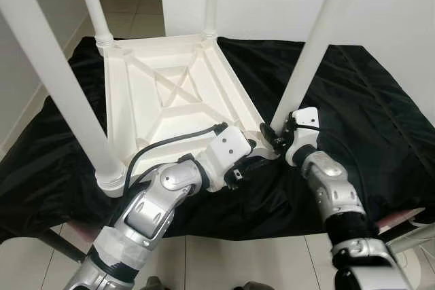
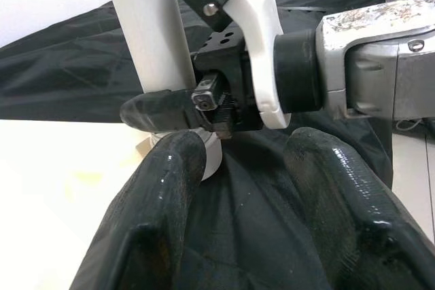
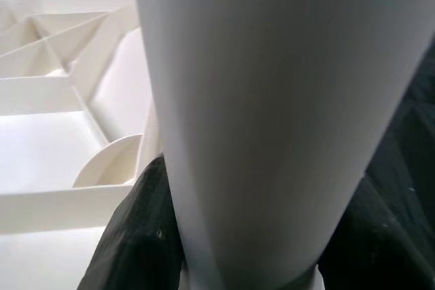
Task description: Building children table
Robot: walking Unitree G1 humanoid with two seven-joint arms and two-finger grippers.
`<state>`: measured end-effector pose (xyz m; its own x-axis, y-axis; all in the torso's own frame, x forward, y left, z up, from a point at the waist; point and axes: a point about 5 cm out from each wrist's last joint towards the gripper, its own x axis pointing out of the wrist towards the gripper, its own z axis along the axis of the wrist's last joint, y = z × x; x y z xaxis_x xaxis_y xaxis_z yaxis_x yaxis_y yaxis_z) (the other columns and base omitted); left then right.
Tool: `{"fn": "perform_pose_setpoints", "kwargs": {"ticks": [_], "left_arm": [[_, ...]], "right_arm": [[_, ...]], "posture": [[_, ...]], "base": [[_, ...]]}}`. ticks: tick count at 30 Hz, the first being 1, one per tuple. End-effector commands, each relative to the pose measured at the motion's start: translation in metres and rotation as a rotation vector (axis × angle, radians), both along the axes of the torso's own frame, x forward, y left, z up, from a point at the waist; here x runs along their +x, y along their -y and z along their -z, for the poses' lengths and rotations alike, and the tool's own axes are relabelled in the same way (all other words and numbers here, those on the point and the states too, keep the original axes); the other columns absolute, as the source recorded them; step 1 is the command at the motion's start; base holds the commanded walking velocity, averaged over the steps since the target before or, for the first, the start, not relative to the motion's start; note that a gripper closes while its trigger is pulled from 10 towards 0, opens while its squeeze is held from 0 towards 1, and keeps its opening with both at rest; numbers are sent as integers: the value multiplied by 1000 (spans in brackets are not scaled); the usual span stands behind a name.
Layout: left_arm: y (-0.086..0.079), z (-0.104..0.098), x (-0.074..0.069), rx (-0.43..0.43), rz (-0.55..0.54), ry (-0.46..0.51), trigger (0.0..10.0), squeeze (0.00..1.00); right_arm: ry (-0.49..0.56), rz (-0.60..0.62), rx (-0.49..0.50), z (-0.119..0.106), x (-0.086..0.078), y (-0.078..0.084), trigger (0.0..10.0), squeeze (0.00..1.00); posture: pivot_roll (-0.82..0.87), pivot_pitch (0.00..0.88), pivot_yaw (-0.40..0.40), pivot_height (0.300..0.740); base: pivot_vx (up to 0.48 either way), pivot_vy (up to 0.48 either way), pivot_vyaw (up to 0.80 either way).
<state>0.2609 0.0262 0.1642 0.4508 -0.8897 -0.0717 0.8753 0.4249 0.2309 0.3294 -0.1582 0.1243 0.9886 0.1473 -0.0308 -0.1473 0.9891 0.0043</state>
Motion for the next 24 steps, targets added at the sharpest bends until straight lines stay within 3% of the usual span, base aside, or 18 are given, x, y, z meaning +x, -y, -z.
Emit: {"fn": "perform_pose_setpoints", "kwargs": {"ticks": [1, 4, 9, 15, 16, 17, 18, 24], "left_arm": [[2, 3, -4, 22, 56, -13, 10000, 0], [2, 4, -5, 26, 60, -11, 10000, 0], [3, 5, -5, 26, 63, -15, 10000, 0], [3, 5, -6, 28, 65, -13, 10000, 0], [3, 5, -6, 27, 63, -13, 10000, 0], [3, 5, -5, 27, 61, -12, 10000, 0], [3, 5, -5, 27, 59, -13, 10000, 0], [1, 5, -6, 27, 56, -12, 10000, 0]], "right_arm": [[-47, 191, 16, 12, -10, 5, 10000, 0], [-56, 340, 53, 15, -19, -8, 10000, 0], [-46, 265, 67, 8, -18, -21, 10000, 0], [-49, 266, 52, 7, -21, -20, 10000, 0], [-48, 278, 44, 6, -22, -20, 10000, 200], [-48, 288, 37, 6, -22, -20, 10000, 200], [-32, 289, 45, 2, -24, -18, 10000, 1000], [-4, 230, 58, -2, -24, -9, 10000, 1000]], "posture": [[-51, 0, -33, 740], [-51, 0, -33, 740], [-56, 0, -34, 740], [-59, 0, -36, 740], [-59, 0, -36, 740], [-59, 0, -36, 740], [-53, 0, -40, 740], [-47, 0, -42, 740]], "base": [[0, 0, 0], [0, 0, 0], [0, 0, 0], [0, 0, 0], [0, 0, 0], [0, 0, 0], [0, 0, 0], [0, 0, 0]]}}
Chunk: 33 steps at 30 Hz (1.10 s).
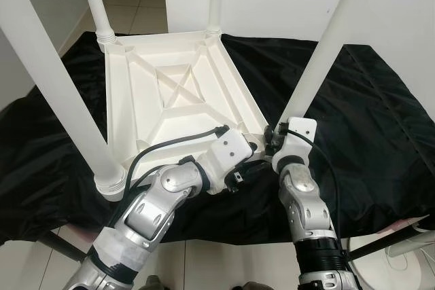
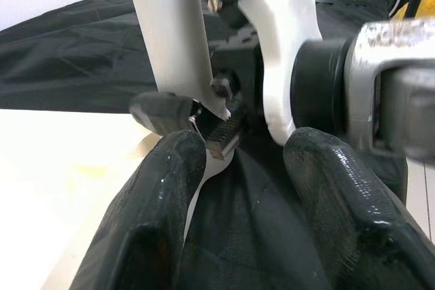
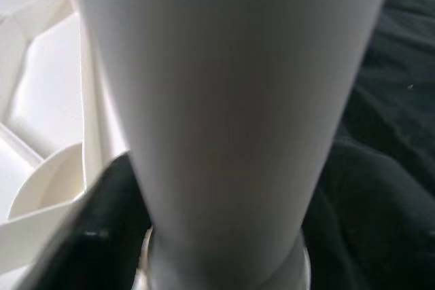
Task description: Building children table
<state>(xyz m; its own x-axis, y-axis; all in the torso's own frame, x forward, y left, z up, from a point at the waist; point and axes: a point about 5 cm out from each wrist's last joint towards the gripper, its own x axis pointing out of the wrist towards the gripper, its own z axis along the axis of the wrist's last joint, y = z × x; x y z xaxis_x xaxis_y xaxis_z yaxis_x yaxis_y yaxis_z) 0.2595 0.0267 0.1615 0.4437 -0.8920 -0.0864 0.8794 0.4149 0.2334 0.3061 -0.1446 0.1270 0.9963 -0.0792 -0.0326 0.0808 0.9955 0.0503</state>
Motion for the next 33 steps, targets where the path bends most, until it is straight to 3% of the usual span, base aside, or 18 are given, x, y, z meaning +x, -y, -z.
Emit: {"fn": "perform_pose_setpoints", "kwargs": {"ticks": [1, 4, 8, 9, 17, 24, 29, 30, 31, 32, 33], "left_arm": [[1, 2, -5, 13, 47, -8, 10000, 0], [-1, 3, -4, 17, 39, -9, 10000, 0], [-1, 3, -4, 16, 37, -10, 10000, 0], [-1, 3, -4, 16, 37, -9, 10000, 0], [1, 1, 1, 26, 44, 6, 10000, 0], [2, 0, 3, 27, 49, 12, 10000, 0], [3, -2, 6, 26, 45, 21, 10000, 0], [4, -4, 6, 23, 43, 25, 10000, 0], [4, -4, 6, 23, 43, 25, 10000, 0], [4, -5, 7, 20, 38, 28, 10000, 0], [4, -5, 8, 18, 33, 30, 10000, 0]], "right_arm": [[10, -22, 13, -1, -1, 8, 10000, 1000], [19, -106, -16, -2, -1, 25, 10000, 1000], [20, -180, -54, -2, 1, 32, 10000, 1000], [17, -249, -76, -1, 1, 36, 10000, 0], [32, -546, -183, 2, 11, 36, 10000, 0], [39, -634, -212, -2, 21, 26, 10000, 0], [20, -705, -295, -3, 29, 22, 10000, 0], [7, -721, -313, -2, 30, 23, 4745, 0], [7, -721, -313, -2, 30, 23, 4745, 0], [-9, -734, -318, 0, 31, 26, 0, 0], [-17, -737, -325, 1, 32, 29, 0, 0]], "posture": [[-44, 0, -44, 740], [-42, 0, -46, 740], [-44, 0, -42, 740], [-44, 0, -42, 740], [-59, 0, -21, 740], [-61, 0, -15, 740], [-57, 0, -15, 740], [-57, 0, -15, 740], [-57, 0, -15, 740], [-53, 0, -20, 740], [-49, 0, -23, 740]], "base": [[0, 0, 0], [0, 0, 0], [0, 0, 0], [0, 0, 0], [0, 0, 0], [0, 0, 0], [0, 0, 0], [0, 0, 0], [0, 0, 0], [0, 0, 0], [0, 0, 0]]}}
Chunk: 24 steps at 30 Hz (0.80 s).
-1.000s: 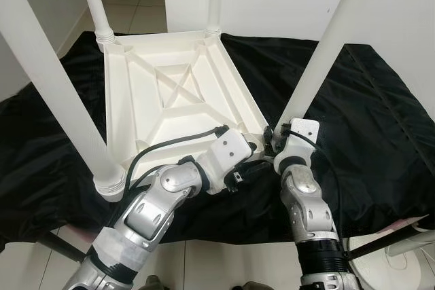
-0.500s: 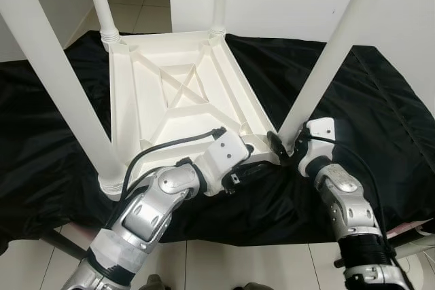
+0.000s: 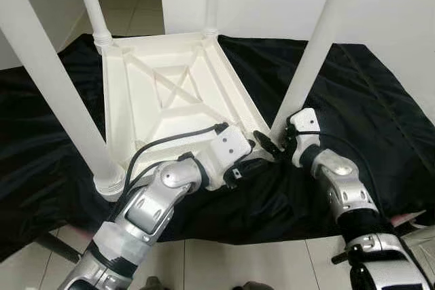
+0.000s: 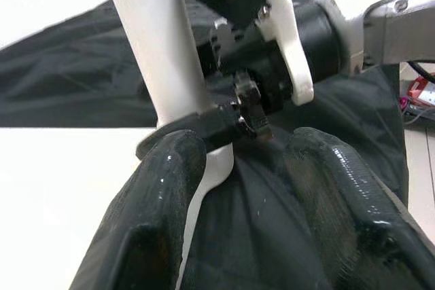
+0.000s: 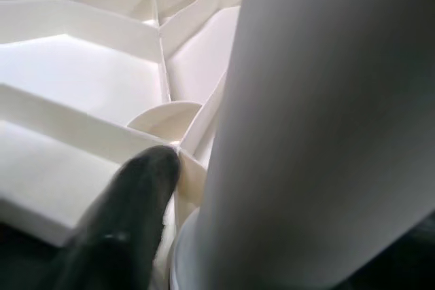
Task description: Building children table
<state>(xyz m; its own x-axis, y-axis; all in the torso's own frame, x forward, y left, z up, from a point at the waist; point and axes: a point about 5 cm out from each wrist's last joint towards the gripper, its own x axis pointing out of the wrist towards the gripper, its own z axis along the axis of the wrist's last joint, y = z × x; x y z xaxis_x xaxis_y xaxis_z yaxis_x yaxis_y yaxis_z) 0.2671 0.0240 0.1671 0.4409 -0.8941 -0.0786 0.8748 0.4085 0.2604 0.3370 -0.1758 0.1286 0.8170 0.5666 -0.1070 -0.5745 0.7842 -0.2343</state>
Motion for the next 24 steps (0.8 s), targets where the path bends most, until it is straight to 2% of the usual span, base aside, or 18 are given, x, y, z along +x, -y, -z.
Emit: {"fn": "perform_pose_setpoints", "kwargs": {"ticks": [1, 10, 11, 12, 18, 24], "left_arm": [[0, 0, 1, 11, 22, 1, 10000, 0], [-2, 2, 0, 13, 17, -5, 10000, 0], [-2, 1, 0, 13, 18, -5, 10000, 0], [-1, 1, 0, 13, 18, -5, 10000, 0], [-1, 0, 1, 12, 16, 0, 10000, 0], [0, 2, -1, 14, 18, -6, 10000, 0]], "right_arm": [[-23, -34, -30, 4, 1, 1, 0, 0], [-63, -21, 5, 14, -1, 10, 0, 0], [-71, -6, 12, 15, -1, 10, 588, 0], [-86, -2, 23, 16, -1, 9, 9765, 0], [-83, 28, 63, 14, -2, 2, 10000, 0], [-69, 182, 86, 14, 0, -11, 10000, 0]], "posture": [[-49, 0, -23, 740], [-50, 0, -22, 740], [-51, 0, -21, 740], [-51, 0, -21, 740], [-55, 0, -20, 740], [-61, 0, -18, 740]], "base": [[0, 0, 0], [0, 0, 0], [0, 0, 0], [0, 0, 0], [0, 0, 0], [0, 0, 0]]}}
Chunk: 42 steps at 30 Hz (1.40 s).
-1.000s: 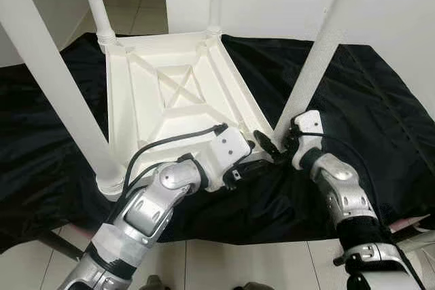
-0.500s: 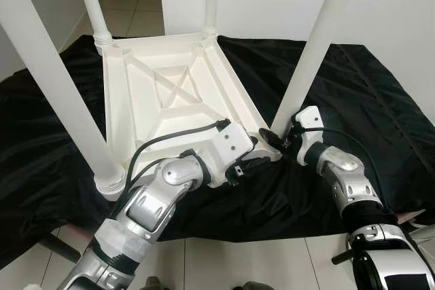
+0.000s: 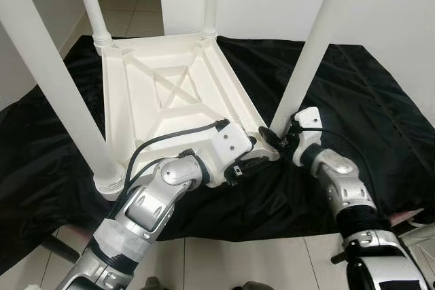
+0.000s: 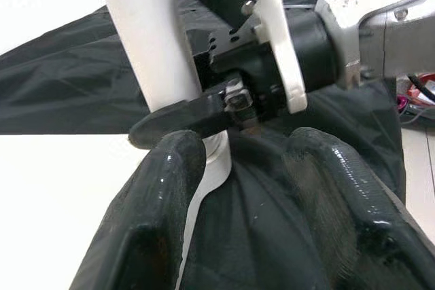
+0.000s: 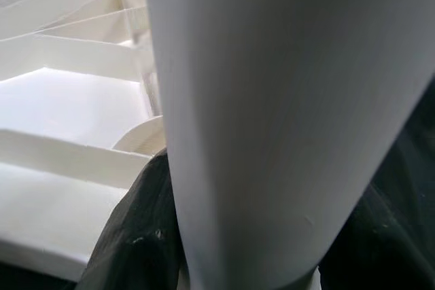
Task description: Building children table
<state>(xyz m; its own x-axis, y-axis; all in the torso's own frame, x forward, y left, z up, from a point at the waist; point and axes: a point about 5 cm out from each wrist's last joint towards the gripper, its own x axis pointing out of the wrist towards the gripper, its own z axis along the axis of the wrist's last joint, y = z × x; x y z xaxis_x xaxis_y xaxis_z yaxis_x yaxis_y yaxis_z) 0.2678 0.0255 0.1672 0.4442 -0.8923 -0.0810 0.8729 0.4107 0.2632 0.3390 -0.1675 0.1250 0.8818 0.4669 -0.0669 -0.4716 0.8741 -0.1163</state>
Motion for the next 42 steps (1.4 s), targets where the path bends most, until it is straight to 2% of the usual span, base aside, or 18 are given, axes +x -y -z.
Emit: {"fn": "perform_pose_setpoints", "kwargs": {"ticks": [1, 4, 8, 9, 10, 11, 12, 14, 16, 18, 23, 24, 29, 34, 35, 39, 40, 42], "left_arm": [[1, 2, -1, 10, 21, -8, 10000, 0], [1, 2, -2, 11, 22, -10, 10000, 0], [1, 2, -1, 12, 20, -10, 10000, 0], [0, 3, -1, 14, 18, -10, 10000, 0], [0, 3, -1, 14, 18, -10, 10000, 0], [0, 3, -1, 15, 18, -10, 10000, 0], [0, 3, -1, 15, 18, -10, 10000, 0], [0, 5, -2, 21, 17, -10, 10000, 0], [0, 5, -2, 21, 17, -10, 10000, 0], [1, 5, -3, 23, 19, -12, 10000, 0], [0, 6, -2, 25, 14, -12, 10000, 0], [0, 5, -2, 24, 11, -12, 10000, 0], [-1, 5, -2, 22, 7, -12, 10000, 0], [-4, 7, -4, 26, -2, -15, 10000, 0], [-4, 7, -4, 26, -3, -16, 10000, 0], [-4, 7, -4, 27, -4, -16, 10000, 0], [-5, 7, -4, 28, -5, -17, 10000, 0], [-5, 8, -5, 30, -5, -17, 10000, 0]], "right_arm": [[-46, 49, -35, 10, -1, -3, 10000, 0], [-56, 258, 38, 12, -2, -17, 10000, 0], [-63, 343, 64, 12, -4, -23, 10000, 0], [-79, 569, 98, 14, -4, -28, 10000, 0], [-79, 569, 98, 14, -4, -28, 10000, 0], [-86, 631, 106, 15, -5, -30, 10000, 0], [-86, 631, 106, 15, -5, -30, 10000, 0], [-91, 641, 132, 14, -6, -45, 10000, 0], [-91, 641, 132, 14, -6, -45, 10000, 0], [-84, 596, 154, 8, -7, -55, 10000, 0], [-67, 511, 176, 6, -7, -56, 10000, 0], [-60, 468, 220, 3, -8, -60, 10000, 1000], [-19, 396, 248, -6, -11, -67, 10000, 1000], [21, 358, 220, -9, -14, -51, 10000, 1000], [24, 342, 212, -8, -14, -45, 10000, 804], [26, 332, 206, -9, -14, -40, 10000, 804], [28, 295, 183, -8, -15, -30, 10000, 0], [28, 229, 149, -7, -16, -16, 10000, 0]], "posture": [[-61, 0, -18, 740], [-56, 0, -18, 740], [-57, 0, -18, 740], [-60, 0, -18, 740], [-60, 0, -18, 740], [-60, 0, -18, 740], [-60, 0, -18, 740], [-56, 0, -17, 740], [-56, 0, -17, 740], [-59, 0, -19, 740], [-56, 0, -23, 740], [-54, 0, -26, 740], [-46, 0, -31, 740], [-38, 0, -37, 740], [-36, 0, -37, 740], [-36, 0, -37, 740], [-33, 0, -41, 740], [-34, 0, -43, 740]], "base": [[0, 0, 0], [0, 0, 0], [0, 0, 0], [0, 0, 0], [0, 0, 0], [0, 0, 0], [0, 0, 0], [0, 0, 0], [0, 0, 0], [0, 0, 0], [0, 0, 0], [0, 0, 0], [0, 0, 0], [0, 0, 0], [0, 0, 0], [0, 0, 0], [0, 0, 0], [0, 0, 0]]}}
